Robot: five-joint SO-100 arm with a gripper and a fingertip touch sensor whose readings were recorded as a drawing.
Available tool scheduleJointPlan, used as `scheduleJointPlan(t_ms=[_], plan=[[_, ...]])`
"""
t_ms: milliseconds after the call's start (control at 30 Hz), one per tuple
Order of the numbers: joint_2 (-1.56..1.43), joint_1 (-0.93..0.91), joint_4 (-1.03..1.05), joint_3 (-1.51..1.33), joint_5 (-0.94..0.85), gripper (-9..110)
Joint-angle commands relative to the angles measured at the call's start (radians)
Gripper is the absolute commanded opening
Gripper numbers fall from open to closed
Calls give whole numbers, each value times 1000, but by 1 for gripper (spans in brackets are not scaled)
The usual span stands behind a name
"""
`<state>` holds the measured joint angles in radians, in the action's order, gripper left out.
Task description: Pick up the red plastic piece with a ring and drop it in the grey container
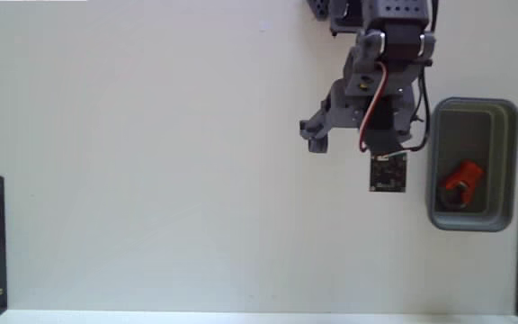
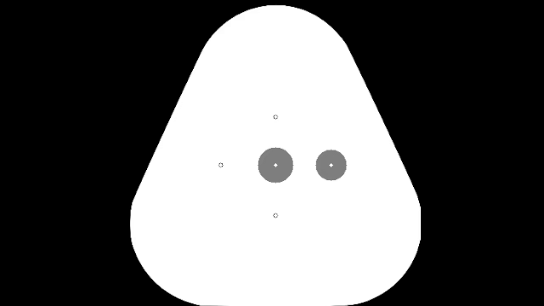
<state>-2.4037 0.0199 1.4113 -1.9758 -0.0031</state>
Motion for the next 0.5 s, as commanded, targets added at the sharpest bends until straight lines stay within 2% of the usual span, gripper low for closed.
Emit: scheduleJointPlan(t_ms=[0, 467], plan=[[-68, -13, 19, -15, 3, 110], [-77, -20, 19, -24, 3, 110]])
